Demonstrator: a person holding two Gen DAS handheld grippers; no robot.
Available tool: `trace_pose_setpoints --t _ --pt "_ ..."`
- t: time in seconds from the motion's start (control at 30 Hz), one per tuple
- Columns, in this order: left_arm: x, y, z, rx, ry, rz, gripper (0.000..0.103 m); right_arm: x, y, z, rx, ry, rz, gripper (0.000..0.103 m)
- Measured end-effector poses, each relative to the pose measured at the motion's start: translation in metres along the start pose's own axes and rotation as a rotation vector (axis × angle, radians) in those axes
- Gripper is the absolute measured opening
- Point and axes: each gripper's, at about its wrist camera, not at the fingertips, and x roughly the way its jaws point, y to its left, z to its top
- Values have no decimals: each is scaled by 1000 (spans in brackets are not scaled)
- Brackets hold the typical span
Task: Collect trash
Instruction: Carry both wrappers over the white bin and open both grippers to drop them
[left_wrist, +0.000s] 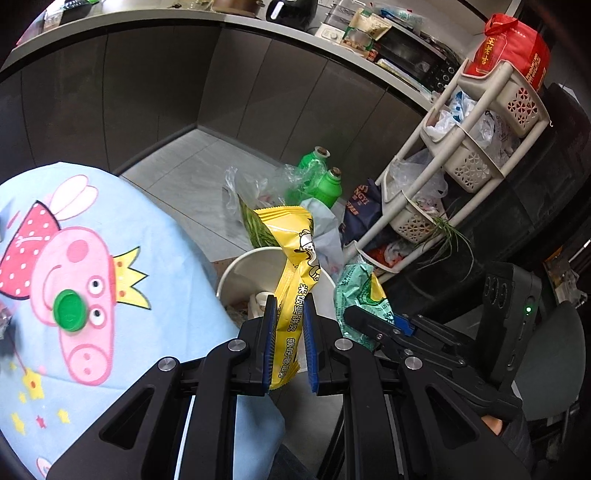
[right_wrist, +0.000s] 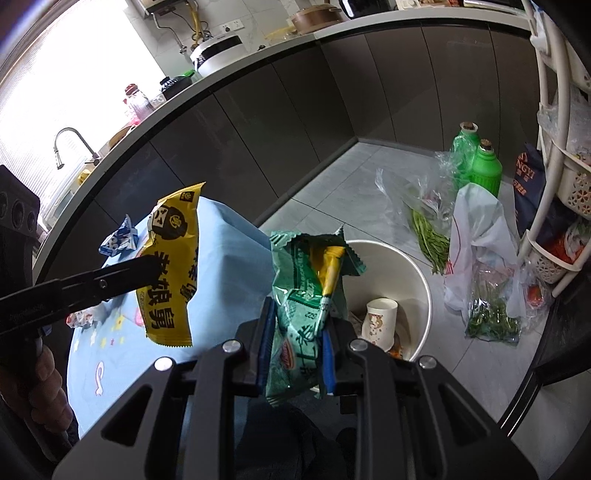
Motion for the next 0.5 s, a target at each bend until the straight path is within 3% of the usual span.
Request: trace_pose_setpoints --t 0.5 --pt "63 1 6 21 120 -27 13 51 -44 -3 22 78 -52 24"
